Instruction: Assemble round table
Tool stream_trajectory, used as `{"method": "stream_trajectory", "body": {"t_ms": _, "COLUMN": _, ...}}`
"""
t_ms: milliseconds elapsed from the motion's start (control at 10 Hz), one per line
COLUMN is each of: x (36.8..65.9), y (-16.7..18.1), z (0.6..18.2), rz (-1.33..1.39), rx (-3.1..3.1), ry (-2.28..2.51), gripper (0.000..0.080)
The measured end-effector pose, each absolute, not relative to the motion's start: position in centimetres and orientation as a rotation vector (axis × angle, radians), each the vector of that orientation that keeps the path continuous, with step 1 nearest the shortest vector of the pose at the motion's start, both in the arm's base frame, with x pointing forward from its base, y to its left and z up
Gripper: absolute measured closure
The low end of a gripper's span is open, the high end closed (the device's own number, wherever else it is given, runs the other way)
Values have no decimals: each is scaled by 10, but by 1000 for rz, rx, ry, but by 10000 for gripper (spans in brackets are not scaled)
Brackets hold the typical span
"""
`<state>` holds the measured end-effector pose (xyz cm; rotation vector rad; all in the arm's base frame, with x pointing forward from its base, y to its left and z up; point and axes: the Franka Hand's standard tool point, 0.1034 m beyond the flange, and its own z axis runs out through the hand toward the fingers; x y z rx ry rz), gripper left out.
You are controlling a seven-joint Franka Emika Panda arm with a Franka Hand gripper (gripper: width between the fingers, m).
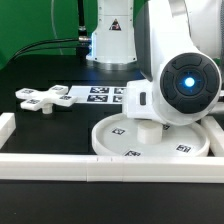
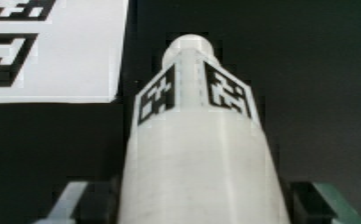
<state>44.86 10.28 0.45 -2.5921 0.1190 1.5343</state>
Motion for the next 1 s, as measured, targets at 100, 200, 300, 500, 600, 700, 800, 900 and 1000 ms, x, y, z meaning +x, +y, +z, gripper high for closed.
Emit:
{"method": "stream_trajectory", "body": {"t_ms": 100, "x": 450, "y": 102, "z": 6, "rz": 1531, "rx": -2593, "ry": 118, "gripper": 393}}
{"method": "stream_trajectory", "body": {"t_ms": 200, "x": 452, "y": 100, "z": 15, "rz": 1542, "rx": -2579, "ry": 98, "gripper": 393}}
{"method": "stream_trajectory", "body": {"t_ms": 300, "x": 459, "y": 96, "z": 31, "rz": 1538, "rx": -2567, "ry": 63, "gripper": 393}}
{"method": "stream_trajectory", "body": {"t_ms": 500, "x": 480, "y": 89, "z": 64, "rz": 1494, "rx": -2542, "ry": -54, "gripper": 392}}
{"method": "stream_trajectory", "body": {"t_ms": 600, "x": 489, "y": 89, "z": 72, "rz": 1458, "rx": -2547, "ry": -82, "gripper": 392}}
{"method": "stream_trajectory", "body": {"t_ms": 700, "x": 491, "y": 90, "z": 69, "rz": 1438, "rx": -2558, "ry": -80, "gripper": 392}}
{"method": "stream_trajectory", "body": {"t_ms": 800, "x": 496, "y": 90, "z": 65, "rz": 1395, "rx": -2582, "ry": -75, "gripper": 392}}
{"method": "stream_trajectory", "body": {"t_ms": 900, "x": 496, "y": 90, "z": 66, "rz": 1388, "rx": -2587, "ry": -75, "gripper": 392}}
{"method": "stream_trajectory", "body": {"t_ms": 1000, "x": 499, "y": 90, "z": 65, "rz": 1370, "rx": -2590, "ry": -84, "gripper": 392}}
